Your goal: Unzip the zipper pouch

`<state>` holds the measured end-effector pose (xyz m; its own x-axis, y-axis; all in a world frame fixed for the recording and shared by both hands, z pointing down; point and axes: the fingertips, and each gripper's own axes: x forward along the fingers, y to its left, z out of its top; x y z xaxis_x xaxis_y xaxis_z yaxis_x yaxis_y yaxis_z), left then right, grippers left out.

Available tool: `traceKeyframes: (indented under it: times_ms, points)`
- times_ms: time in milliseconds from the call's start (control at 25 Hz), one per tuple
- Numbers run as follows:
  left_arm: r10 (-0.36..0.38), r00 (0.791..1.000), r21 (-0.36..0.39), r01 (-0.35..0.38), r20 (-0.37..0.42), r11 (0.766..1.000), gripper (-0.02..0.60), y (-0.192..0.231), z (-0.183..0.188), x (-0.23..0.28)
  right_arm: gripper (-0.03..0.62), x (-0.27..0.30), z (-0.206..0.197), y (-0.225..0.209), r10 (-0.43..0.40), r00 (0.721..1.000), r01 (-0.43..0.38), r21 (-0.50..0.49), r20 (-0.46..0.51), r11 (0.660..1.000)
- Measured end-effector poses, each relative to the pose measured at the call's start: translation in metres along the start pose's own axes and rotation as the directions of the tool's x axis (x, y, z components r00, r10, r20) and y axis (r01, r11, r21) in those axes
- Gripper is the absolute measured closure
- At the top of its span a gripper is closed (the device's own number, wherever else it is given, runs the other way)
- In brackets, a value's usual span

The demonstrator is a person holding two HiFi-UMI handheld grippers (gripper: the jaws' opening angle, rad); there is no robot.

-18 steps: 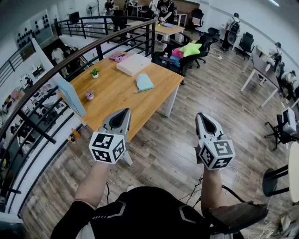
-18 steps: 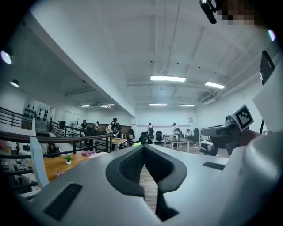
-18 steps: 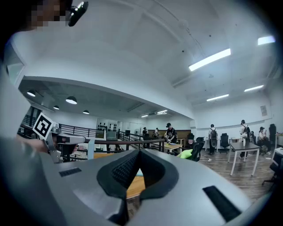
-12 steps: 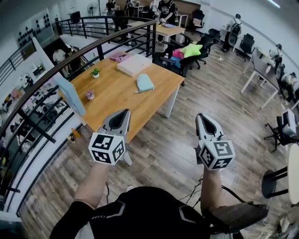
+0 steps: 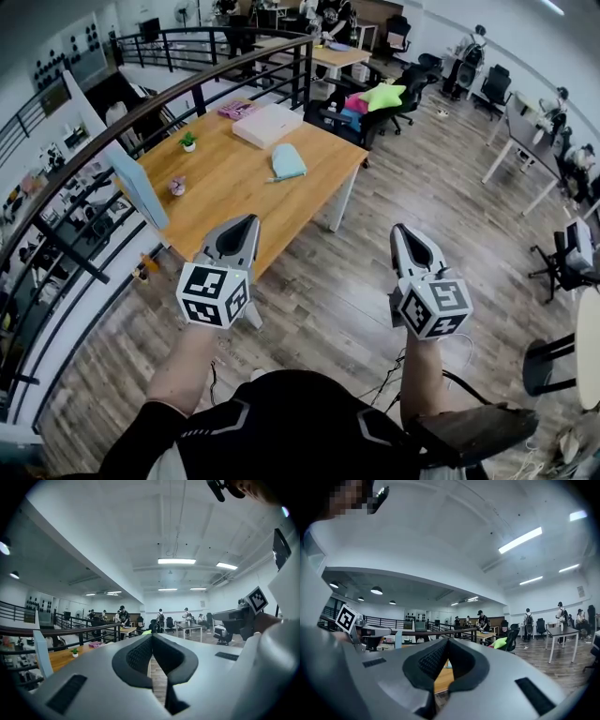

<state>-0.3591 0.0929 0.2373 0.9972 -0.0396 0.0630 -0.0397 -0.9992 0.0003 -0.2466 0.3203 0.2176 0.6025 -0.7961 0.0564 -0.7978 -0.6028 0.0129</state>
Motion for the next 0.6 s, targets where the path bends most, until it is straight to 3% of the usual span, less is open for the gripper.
traceKeyframes:
  times_ms: [440,520,600]
  points:
    - [-0.007,1.000,-0.007,0.007,0.022,1.000,0.551,-0.009,0.003,0.007,0.575,0.003,-0.001,-0.005,0.030,1.000,-0.030,-0.021,0.004,0.999]
    - [-0.014,1.000,-0.010,0.014,0.021,1.000,0.548,-0.012,0.004,0.009,0.562,0.003,-0.001,-0.006,0.044,0.999,-0.044,-0.026,0.003,0.999]
    - [-0.011,1.000,-0.010,0.011,0.019,1.000,0.544,-0.013,0.003,0.011,0.507,0.005,-0.001,-0.006,0.064,0.998,-0.064,-0.028,-0.003,0.998]
